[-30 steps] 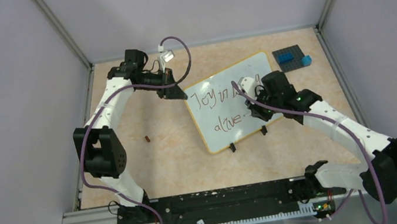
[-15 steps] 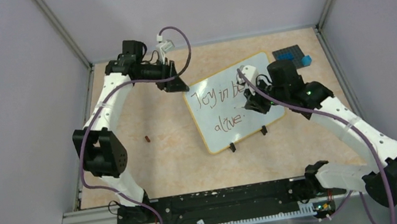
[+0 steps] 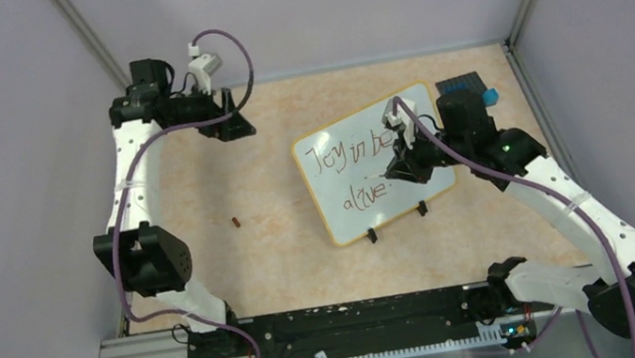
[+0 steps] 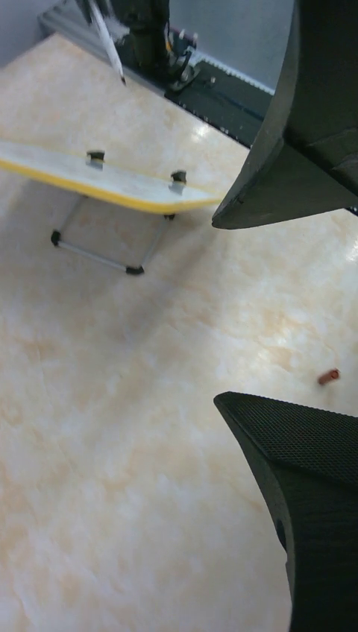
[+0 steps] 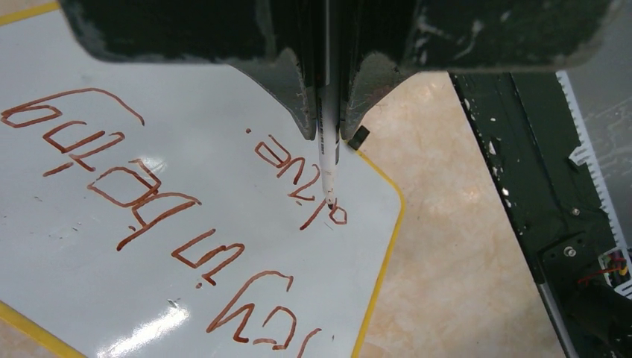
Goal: Write a sentence on the whiteboard
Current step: Close the whiteboard marker at the center of the board.
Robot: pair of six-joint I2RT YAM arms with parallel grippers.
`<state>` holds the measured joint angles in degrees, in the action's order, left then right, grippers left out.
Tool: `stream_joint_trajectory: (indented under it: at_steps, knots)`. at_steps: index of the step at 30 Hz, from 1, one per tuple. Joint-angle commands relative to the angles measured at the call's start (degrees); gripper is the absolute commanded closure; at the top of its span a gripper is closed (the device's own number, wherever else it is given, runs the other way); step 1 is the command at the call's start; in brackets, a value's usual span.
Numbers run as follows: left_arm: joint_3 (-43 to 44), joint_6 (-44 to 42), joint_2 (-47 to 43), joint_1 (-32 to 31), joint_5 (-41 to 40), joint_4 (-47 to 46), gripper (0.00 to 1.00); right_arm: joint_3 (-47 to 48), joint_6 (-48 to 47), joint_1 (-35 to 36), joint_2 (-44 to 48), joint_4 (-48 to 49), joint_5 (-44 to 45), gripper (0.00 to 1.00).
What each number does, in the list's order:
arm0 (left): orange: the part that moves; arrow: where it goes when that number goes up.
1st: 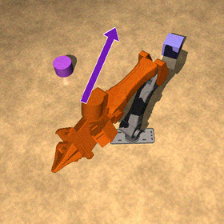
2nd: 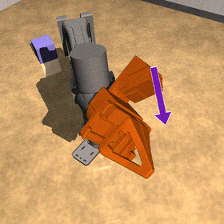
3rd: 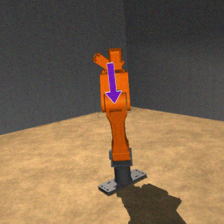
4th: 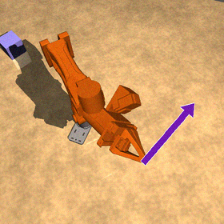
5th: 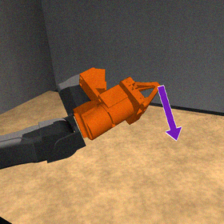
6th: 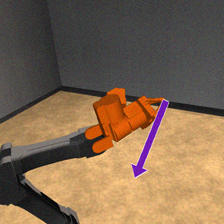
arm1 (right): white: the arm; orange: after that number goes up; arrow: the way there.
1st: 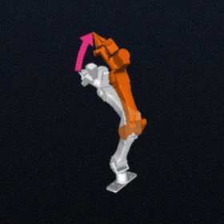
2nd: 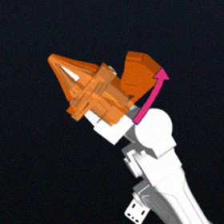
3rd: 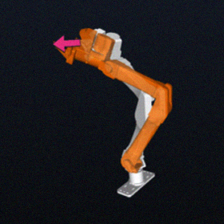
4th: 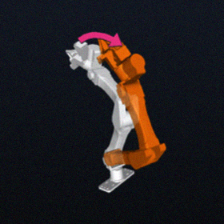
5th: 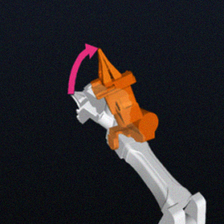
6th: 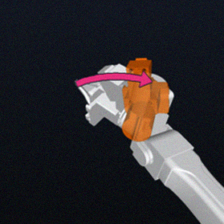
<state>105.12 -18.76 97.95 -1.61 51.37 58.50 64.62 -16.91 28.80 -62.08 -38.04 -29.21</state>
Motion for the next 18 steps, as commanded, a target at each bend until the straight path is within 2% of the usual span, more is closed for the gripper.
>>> stream_joint_trajectory:
  at_steps: [1, 5, 10, 15, 18]
  knots:
    - [-2.6, -9.44, -6.11, 5.96, -7.13, 7.92, 0.16, -0.86, 3.44, -1.14, 2.21, 2.13, -3.95, 1.0]
    - [-16.33, -15.23, -10.24, 10.88, -13.34, 7.33, 0.17, -3.75, 3.91, -2.31, 3.34, 3.54, -4.1, 1.0]
    - [-30.13, -18.2, -12.46, 11.27, -21.65, 3.79, 0.27, -5.27, 4.06, -3.03, 3.1, 4.73, -4.05, 1.0]
    - [-39.83, -17.79, -14.79, 9.43, -26.69, -2.62, 0.31, -4.81, 4.16, -3.13, 2.45, 4.69, -3.93, 1.0]
    - [-42.55, -15.79, -14.46, 8.7, -28.73, -5.87, 0.32, -4.91, 4.29, -3.13, 2.25, 4.75, -3.91, 1.0]
